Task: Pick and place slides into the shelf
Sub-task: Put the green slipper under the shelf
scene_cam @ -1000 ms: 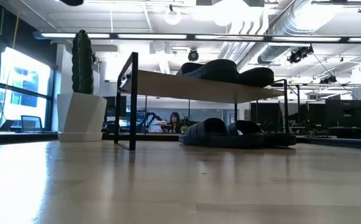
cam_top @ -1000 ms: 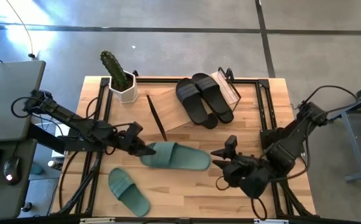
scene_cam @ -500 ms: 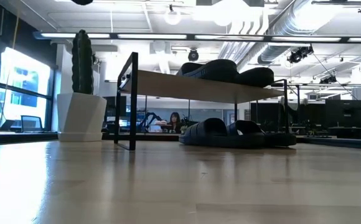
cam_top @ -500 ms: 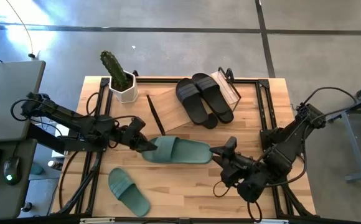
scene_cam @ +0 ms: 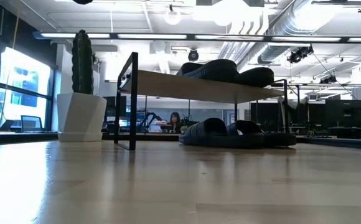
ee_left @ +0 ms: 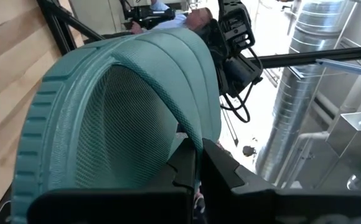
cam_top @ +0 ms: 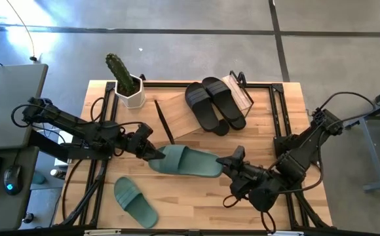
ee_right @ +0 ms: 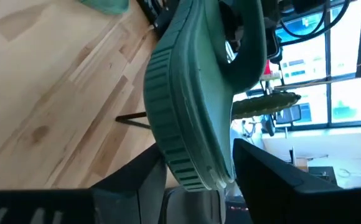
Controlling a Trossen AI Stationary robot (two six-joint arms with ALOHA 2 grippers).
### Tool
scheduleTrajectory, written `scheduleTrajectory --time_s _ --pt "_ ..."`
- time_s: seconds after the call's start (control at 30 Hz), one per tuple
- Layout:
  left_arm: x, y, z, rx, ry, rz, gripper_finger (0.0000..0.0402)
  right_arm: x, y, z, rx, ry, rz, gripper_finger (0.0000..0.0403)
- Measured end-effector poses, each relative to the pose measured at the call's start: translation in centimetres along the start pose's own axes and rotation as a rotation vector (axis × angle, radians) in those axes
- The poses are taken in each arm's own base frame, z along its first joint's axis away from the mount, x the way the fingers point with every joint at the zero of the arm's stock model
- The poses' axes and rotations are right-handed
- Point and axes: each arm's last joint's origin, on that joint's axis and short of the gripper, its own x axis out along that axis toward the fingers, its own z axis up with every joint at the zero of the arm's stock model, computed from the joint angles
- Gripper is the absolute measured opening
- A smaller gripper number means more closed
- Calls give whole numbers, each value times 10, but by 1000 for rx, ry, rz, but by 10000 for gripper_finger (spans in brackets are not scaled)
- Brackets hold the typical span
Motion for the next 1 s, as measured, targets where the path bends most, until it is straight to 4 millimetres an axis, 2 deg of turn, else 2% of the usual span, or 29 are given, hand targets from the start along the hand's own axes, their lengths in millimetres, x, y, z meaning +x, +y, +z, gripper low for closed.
scheduleTrajectory --time_s 0.3,0.5,0.73,1.0 --pt "0 1 1 -1 -26 7 0 17 15 11 -43 -5 43 142" --pt "0 1 1 -1 -29 14 0 20 17 12 -38 21 -4 136" --pt "0 1 0 0 -27 11 0 19 17 9 -56 54 -32 115" --pt "0 1 0 3 -26 12 0 20 20 -2 -6 126 -10 115"
